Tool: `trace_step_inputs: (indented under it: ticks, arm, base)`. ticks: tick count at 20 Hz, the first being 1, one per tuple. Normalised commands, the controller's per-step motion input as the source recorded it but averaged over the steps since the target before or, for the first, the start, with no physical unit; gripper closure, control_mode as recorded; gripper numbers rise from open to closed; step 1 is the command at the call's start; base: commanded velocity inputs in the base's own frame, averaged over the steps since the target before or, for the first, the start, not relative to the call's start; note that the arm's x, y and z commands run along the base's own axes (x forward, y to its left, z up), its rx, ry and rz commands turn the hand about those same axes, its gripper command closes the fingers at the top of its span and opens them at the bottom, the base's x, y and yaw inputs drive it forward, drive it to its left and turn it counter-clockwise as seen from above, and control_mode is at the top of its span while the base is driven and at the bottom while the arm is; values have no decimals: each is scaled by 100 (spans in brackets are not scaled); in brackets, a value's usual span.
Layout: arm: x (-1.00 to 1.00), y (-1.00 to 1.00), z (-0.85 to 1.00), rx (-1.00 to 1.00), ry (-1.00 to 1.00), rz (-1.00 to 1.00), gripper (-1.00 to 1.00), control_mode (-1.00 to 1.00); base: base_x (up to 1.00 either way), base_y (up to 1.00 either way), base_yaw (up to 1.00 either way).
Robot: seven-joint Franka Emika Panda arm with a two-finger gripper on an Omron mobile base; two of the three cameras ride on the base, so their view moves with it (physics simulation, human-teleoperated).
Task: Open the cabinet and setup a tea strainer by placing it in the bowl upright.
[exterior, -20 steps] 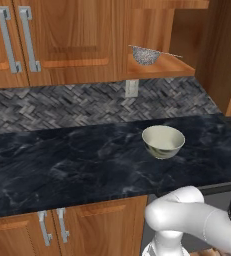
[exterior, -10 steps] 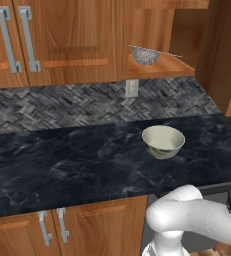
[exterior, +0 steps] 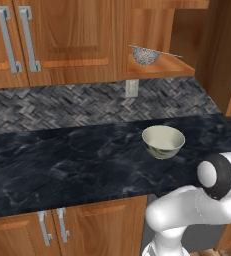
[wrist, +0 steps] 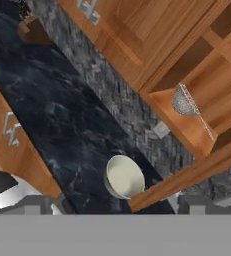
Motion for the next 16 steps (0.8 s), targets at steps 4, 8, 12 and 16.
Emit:
trace_step_inputs:
  ticks: [4,8,12,16]
  arm:
    - [0,87,0,-25,12,-28,-100,-100]
    - [0,66,-4,-20,10,-31,-100,-100]
    - [0,56,0,-18,20,-26,-100,-100]
    - [0,27,0,-11,37,-20,-100,-100]
  base:
    - [0,0,0]
    - [0,0,0]
    - [0,0,0]
    - [0,0,0]
